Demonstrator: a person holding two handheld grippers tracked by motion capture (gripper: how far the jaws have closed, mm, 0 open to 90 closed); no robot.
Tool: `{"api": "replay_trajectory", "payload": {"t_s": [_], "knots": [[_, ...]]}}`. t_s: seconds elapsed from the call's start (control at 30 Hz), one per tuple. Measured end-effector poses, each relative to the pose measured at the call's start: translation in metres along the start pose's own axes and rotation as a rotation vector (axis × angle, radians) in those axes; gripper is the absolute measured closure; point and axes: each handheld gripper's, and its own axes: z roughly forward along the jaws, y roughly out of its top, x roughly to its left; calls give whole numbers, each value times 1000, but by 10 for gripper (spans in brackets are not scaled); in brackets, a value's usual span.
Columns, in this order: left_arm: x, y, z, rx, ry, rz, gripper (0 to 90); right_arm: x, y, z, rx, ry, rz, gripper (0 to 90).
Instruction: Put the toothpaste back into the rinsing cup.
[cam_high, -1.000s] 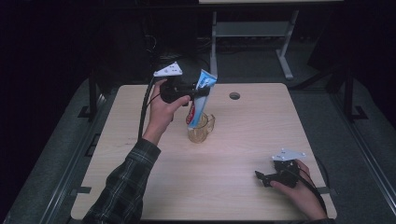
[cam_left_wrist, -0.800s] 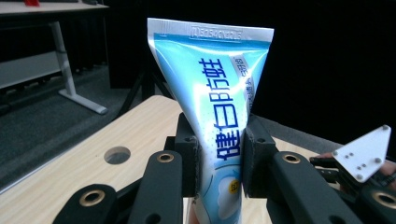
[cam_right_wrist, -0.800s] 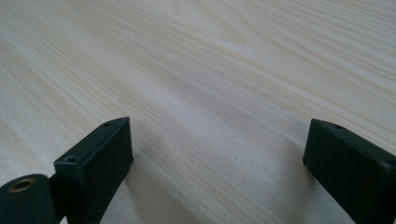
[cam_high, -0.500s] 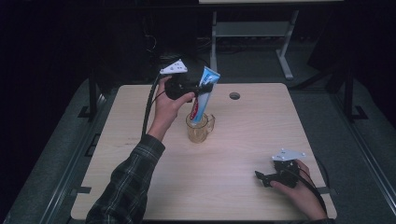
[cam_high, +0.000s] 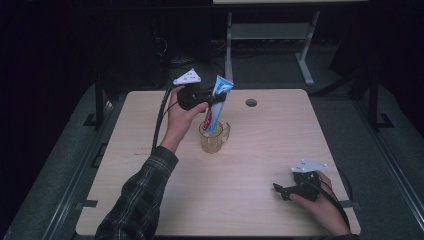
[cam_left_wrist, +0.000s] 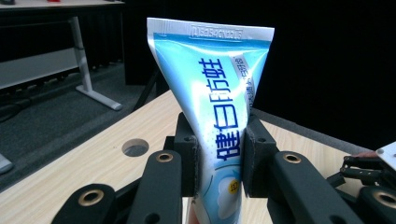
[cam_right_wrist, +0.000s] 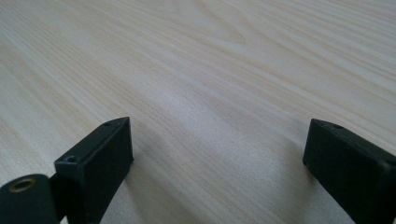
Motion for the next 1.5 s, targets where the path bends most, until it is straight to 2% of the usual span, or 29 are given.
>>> {"api": "replay_trajectory", "payload": {"t_s": [0.37,0.9,1.5], "knots": [[2,-15,0,4,18,-10,712,0,0,0,-1,0,-1,73],[3,-33,7,46,26,-17,710,0,0,0,-1,0,-1,73],[5,-50,10,71,31,-32,707,0,0,0,0,-3,-2,73]]}}
